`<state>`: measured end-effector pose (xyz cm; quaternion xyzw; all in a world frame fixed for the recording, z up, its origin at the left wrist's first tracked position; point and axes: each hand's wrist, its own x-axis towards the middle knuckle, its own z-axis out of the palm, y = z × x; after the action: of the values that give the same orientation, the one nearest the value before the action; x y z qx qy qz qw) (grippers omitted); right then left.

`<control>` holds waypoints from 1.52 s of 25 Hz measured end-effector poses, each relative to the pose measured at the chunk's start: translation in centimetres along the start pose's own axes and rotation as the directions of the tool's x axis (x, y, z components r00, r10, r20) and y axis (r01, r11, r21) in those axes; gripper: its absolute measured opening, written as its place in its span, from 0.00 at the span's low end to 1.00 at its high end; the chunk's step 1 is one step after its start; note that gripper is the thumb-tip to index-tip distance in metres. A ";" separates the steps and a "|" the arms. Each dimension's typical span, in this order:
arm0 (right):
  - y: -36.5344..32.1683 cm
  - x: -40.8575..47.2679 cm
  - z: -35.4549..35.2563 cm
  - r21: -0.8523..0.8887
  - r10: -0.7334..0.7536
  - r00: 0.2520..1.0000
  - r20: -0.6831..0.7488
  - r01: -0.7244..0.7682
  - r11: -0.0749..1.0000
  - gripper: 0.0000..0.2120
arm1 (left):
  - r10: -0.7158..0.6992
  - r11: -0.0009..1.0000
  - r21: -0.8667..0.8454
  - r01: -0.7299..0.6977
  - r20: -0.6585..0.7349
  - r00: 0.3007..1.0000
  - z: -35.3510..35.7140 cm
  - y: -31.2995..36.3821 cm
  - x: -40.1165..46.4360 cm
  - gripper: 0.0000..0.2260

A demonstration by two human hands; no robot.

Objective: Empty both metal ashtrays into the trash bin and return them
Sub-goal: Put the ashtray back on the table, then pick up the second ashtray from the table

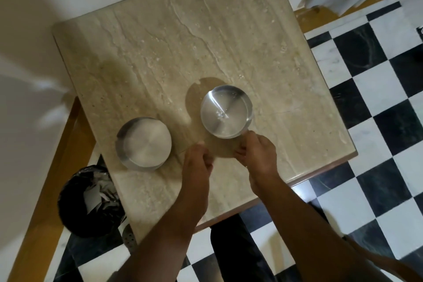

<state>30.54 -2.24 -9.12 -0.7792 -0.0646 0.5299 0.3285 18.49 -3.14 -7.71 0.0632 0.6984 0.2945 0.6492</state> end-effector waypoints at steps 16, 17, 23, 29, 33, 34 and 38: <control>-5.5 3.1 1.3 -0.424 -0.223 0.970 0.098 0.243 0.872 0.18 | 0.117 0.993 -0.026 -0.118 -0.054 0.992 2.8 6.0 1.5 0.18; -5.8 2.7 1.4 -0.407 -0.213 0.971 0.110 0.239 0.881 0.18 | 0.126 0.992 -0.022 -0.127 -0.050 0.991 2.4 6.5 1.1 0.18; -6.9 -2.4 6.3 -0.347 -0.244 0.935 0.257 0.325 0.880 0.18 | 0.230 0.973 0.007 -0.230 -0.068 0.971 -4.0 10.9 -1.6 0.19; -3.3 -8.5 14.5 -0.429 -0.236 0.878 0.417 0.419 0.800 0.17 | 0.187 0.977 -0.073 -0.201 -0.164 0.969 -15.4 11.7 -3.1 0.17; 1.5 -12.3 20.0 -0.446 -0.159 0.846 0.508 0.417 0.792 0.16 | 0.137 0.970 -0.153 -0.188 -0.292 0.946 -23.5 9.9 -3.1 0.09; 2.6 -13.0 21.0 -0.457 -0.145 0.838 0.527 0.423 0.782 0.17 | 0.122 0.970 -0.166 -0.180 -0.309 0.943 -25.1 9.4 -3.1 0.08; 6.9 -15.4 24.8 -0.491 -0.056 0.816 0.575 0.399 0.774 0.20 | 0.044 0.958 -0.253 -0.132 -0.325 0.945 -31.5 7.5 -2.9 0.08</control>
<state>0.70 -3.46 -6.58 -0.6497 -0.4120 0.6306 0.1025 -13.03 -8.74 -2.04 -0.0428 0.7427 0.4226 0.5176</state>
